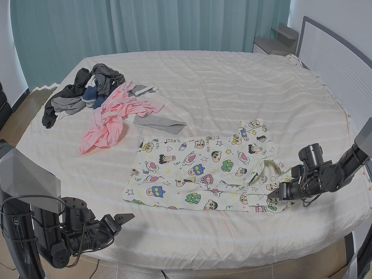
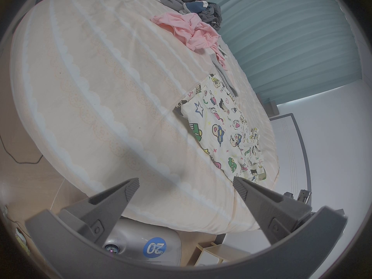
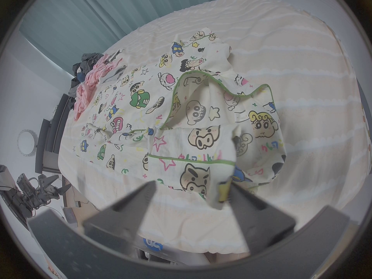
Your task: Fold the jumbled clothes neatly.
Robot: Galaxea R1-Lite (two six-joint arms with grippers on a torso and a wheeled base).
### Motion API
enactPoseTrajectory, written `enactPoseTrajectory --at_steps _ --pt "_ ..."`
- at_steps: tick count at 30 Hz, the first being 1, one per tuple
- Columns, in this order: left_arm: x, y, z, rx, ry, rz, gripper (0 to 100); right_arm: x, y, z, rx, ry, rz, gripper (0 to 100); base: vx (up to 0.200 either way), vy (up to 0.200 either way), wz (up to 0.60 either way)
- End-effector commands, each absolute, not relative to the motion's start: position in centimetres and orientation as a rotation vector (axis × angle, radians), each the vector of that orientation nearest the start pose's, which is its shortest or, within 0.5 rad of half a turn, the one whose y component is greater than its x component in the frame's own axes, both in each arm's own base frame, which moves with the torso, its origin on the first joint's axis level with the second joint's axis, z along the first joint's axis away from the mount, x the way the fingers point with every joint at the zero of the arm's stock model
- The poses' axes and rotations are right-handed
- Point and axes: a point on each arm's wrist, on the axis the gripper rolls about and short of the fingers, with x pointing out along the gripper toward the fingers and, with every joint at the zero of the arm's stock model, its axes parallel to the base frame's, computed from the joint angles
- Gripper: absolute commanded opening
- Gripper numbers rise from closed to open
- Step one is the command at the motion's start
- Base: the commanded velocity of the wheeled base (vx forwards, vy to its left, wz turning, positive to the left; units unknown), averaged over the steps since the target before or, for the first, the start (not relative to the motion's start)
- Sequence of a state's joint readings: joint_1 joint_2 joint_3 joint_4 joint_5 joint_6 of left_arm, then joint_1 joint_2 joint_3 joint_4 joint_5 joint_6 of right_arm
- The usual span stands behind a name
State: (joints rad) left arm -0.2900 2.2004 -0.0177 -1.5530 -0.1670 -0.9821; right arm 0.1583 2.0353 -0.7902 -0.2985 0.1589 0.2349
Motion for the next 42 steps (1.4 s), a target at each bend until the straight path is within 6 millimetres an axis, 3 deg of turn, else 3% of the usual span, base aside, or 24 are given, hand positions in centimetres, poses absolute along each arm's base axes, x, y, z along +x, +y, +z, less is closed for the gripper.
enactPoseTrajectory --at_steps 1,31,32,36,42 --pt "21.0 -6.7 -0.3 -0.895 0.785 -0.100 100 31.7 5.3 4.4 0.215 0.979 0.177 0 0.000 0.000 0.00" --pt "21.0 -6.7 -0.3 -0.894 0.785 -0.100 100 31.3 3.4 2.7 0.156 1.055 0.062 0 0.000 0.000 0.00" --pt "21.0 -6.7 -0.3 -0.894 0.785 -0.100 100 31.3 3.4 2.6 0.157 1.058 0.061 100 0.000 0.000 0.00" --pt "21.0 -6.7 -0.1 -0.892 0.775 -0.104 100 31.1 2.9 3.0 0.166 1.047 0.048 100 0.000 0.000 0.00" --pt "21.1 -6.7 1.4 -0.899 0.691 -0.112 100 29.9 1.6 6.4 0.204 0.944 0.023 100 0.000 0.000 0.00"
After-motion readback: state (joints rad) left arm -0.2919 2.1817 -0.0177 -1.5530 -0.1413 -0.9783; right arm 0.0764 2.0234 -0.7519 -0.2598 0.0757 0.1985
